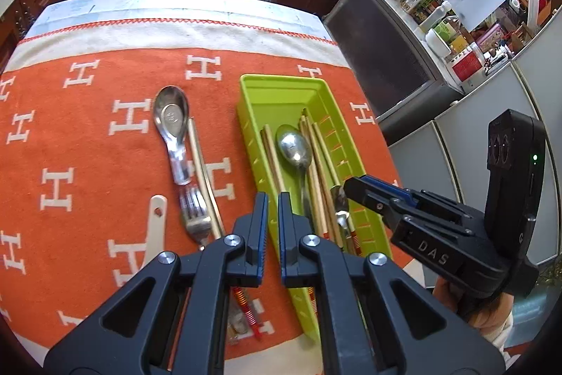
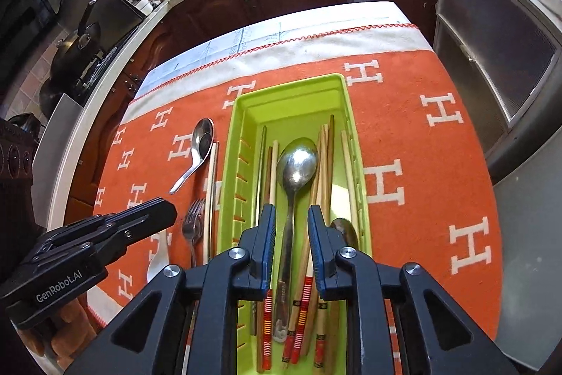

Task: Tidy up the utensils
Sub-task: 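Grasp the white ceramic spoon with the left tool while the right tool grasps a metal spoon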

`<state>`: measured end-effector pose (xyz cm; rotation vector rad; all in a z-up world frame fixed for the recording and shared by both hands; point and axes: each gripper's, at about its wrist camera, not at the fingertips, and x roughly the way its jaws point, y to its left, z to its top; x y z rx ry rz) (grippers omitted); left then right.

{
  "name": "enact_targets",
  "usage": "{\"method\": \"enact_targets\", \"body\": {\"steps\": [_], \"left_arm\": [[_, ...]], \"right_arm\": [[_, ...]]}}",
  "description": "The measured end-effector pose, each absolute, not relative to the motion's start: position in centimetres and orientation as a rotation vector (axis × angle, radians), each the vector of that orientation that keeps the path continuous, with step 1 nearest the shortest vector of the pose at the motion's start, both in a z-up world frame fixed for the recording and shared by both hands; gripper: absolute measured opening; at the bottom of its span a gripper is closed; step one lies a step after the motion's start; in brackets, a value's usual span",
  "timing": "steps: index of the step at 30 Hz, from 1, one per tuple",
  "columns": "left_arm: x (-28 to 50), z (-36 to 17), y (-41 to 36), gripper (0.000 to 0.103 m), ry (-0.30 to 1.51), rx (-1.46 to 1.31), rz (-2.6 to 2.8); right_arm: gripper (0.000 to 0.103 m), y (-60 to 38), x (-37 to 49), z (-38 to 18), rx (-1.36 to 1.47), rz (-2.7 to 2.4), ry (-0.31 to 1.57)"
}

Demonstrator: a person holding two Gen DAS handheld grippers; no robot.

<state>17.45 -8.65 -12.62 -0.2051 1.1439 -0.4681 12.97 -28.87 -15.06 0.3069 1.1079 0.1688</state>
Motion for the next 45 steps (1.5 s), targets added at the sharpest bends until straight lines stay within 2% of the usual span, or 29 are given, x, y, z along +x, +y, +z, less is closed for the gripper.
{"method": "enact_targets", "body": {"steps": [11, 19, 20, 24, 25, 45], "left_arm": [[15.6, -11.3, -3.5, 0.002, 1.137, -0.198, -0.403], [14.7, -13.2, -0.5, 0.002, 1.179, -0.201, -0.358], [14.6, -13.7, -0.2, 0.005, 1.189, -0.202, -0.361], [14.1, -15.2, 0.4, 0.031, 1.195, -0.203, -0.392], [14.1, -15.5, 0.5, 0.032, 1.187, -0.197, -0.398], [17.0, -21.6, 1.0, 0.032, 1.159, -0.143, -0.633]], "right_arm": [[0.018, -26.3, 11.4, -14.2, 0.280, 0.229, 1.097], [0.018, -23.8, 11.2, -14.1, 0.268, 0.288, 1.101], [0.018, -23.4, 11.2, -14.2, 0.268, 0.295, 1.105], [0.018, -22.1, 11.2, -14.8, 0.262, 0.322, 1.122], [0.018, -22.0, 11.3, -14.9, 0.259, 0.326, 1.124], [0.018, -17.9, 16.0, -15.6, 0.353, 0.391, 1.143]]}}
